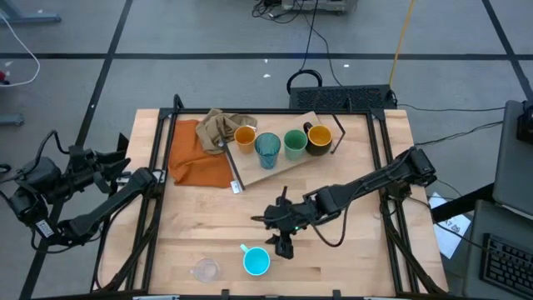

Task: Stack small to large cups/mugs on shelf
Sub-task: Put the blue mug on the shelf

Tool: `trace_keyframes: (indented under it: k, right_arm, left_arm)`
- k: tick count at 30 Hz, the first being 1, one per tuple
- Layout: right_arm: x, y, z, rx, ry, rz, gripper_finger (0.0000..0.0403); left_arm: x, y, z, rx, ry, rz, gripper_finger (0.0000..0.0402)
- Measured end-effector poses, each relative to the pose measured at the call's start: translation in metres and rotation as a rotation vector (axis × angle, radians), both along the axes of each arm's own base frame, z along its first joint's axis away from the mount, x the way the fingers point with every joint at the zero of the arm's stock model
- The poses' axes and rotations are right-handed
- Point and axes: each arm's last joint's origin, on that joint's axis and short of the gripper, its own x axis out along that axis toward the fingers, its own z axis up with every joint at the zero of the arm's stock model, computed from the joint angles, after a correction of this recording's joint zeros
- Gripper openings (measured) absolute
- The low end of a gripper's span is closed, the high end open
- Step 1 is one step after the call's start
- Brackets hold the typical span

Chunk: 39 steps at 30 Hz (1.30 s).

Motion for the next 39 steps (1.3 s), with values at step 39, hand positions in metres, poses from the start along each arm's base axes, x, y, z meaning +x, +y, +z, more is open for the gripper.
trace_keyframes:
  k: [39]
  right_arm:
    - [0.030,0.027,-0.058,0.034,0.002,-0.020,0.0212]
  left_arm:
    - [0.000,0.000,-0.001,0.045,0.042,-0.003,0.0243]
